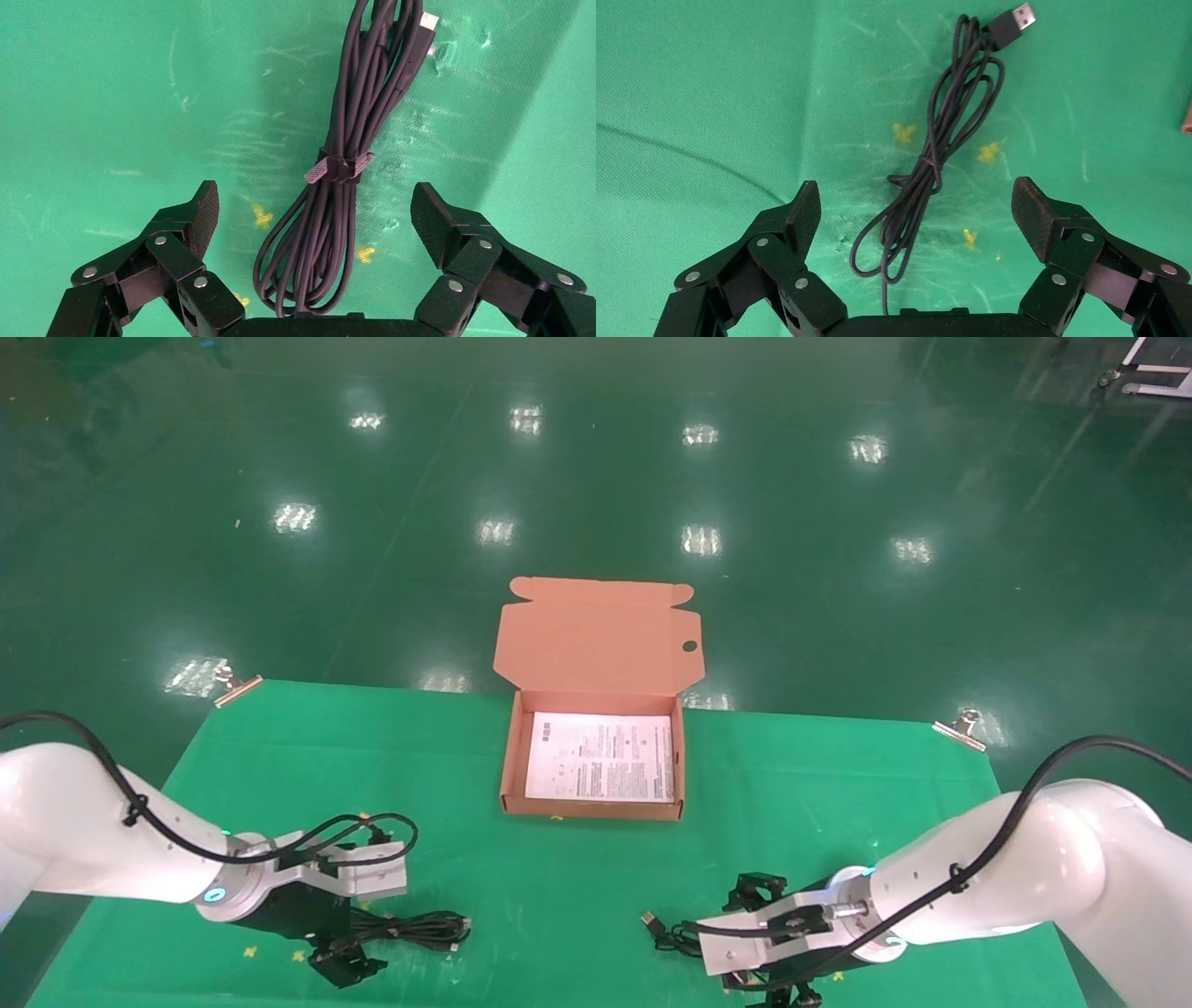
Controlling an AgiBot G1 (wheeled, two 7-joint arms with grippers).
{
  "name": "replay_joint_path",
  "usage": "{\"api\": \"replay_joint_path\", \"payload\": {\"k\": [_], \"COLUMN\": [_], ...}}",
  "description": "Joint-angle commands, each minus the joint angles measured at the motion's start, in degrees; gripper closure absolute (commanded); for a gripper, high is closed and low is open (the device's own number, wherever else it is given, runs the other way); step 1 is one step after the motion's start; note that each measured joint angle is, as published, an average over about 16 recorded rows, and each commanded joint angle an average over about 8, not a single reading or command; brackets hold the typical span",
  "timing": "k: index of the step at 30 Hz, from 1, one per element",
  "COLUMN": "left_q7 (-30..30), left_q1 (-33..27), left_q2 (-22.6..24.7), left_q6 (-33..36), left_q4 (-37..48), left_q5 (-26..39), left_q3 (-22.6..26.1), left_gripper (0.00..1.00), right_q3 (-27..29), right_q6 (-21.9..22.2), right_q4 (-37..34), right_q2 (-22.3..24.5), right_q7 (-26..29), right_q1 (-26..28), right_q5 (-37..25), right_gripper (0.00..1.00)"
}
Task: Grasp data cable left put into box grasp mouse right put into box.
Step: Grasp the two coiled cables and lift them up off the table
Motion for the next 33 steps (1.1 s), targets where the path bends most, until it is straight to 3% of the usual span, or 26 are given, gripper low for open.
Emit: {"api": "replay_joint_path", "payload": {"k": [1, 3, 5, 11, 13, 33], "left_q7": [0.8, 1.5, 2.0, 2.9, 3.0, 2.7], "left_q1": [-0.2, -0.4, -0.5, -0.7, -0.8, -0.7], "left_q2": [0.3, 0.4, 0.5, 0.8, 0.8, 0.7], "left_q6": [-0.3, -0.4, -0.4, -0.5, -0.5, -0.4], "left_q4": [1.1, 1.8, 2.3, 3.7, 3.9, 3.3], "left_q5": [-0.1, -0.3, -0.4, -0.8, -0.9, -0.7], "left_q3": [-0.1, -0.1, -0.2, -0.3, -0.3, -0.3], "left_gripper": [0.00, 0.00, 0.12, 0.87, 1.00, 1.00], "right_q3": [0.0, -0.2, -0.3, -0.5, -0.5, -0.5], "right_q6": [0.4, 0.7, 0.9, 1.5, 1.7, 1.3], "right_q4": [-0.6, -1.0, -1.3, -2.0, -2.2, -1.8], "right_q2": [-0.3, -0.5, -0.6, -0.7, -0.7, -0.6], "right_q7": [-0.4, -0.6, -0.6, -0.6, -0.7, -0.6], "right_q1": [-0.2, -0.3, -0.4, -0.7, -0.8, -0.6], "right_q5": [0.0, -0.3, -0.6, -1.2, -1.3, -1.1], "right_gripper": [0.00, 0.02, 0.24, 0.97, 1.00, 1.00]}}
